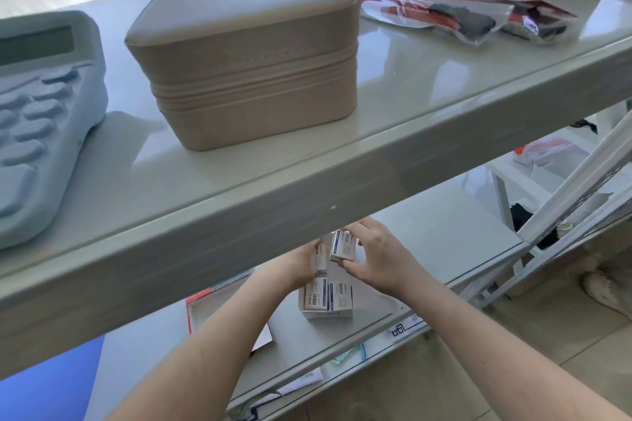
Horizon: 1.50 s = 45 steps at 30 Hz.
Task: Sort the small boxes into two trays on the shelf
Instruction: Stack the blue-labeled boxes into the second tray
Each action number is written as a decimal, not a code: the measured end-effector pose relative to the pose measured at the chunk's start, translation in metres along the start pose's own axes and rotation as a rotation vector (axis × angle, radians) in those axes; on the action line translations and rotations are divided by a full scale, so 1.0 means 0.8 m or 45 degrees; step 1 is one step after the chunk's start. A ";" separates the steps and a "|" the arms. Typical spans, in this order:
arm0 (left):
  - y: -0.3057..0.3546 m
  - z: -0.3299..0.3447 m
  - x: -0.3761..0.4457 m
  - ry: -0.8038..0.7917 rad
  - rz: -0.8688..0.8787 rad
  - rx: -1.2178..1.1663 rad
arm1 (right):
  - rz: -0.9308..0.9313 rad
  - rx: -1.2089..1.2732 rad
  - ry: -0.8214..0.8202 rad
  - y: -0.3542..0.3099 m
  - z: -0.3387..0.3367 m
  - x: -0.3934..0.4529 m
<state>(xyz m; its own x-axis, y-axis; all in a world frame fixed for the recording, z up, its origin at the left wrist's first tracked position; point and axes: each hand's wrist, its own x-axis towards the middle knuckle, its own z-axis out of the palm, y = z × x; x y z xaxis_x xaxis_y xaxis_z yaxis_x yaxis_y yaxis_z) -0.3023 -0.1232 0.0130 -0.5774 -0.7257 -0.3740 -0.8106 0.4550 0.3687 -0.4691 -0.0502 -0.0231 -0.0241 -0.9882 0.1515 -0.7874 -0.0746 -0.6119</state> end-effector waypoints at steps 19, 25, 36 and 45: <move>-0.038 0.029 -0.003 0.125 -0.030 0.129 | -0.131 -0.972 -0.359 -0.041 0.027 0.029; -0.042 0.037 0.005 0.187 -0.025 0.177 | -0.072 -0.968 -0.279 -0.037 0.038 0.028; -0.031 0.035 -0.055 0.406 0.036 0.042 | -0.121 -0.510 -0.339 -0.045 -0.003 -0.026; -0.031 0.066 -0.081 0.357 0.066 0.206 | -0.193 -0.800 -0.432 -0.034 0.022 -0.048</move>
<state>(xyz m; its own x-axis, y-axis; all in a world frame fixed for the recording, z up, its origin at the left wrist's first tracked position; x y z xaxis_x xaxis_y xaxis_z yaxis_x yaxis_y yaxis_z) -0.2495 -0.0602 -0.0170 -0.5874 -0.8030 -0.1007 -0.7986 0.5551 0.2324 -0.4357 -0.0127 -0.0256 0.2252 -0.9679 -0.1119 -0.9743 -0.2236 -0.0267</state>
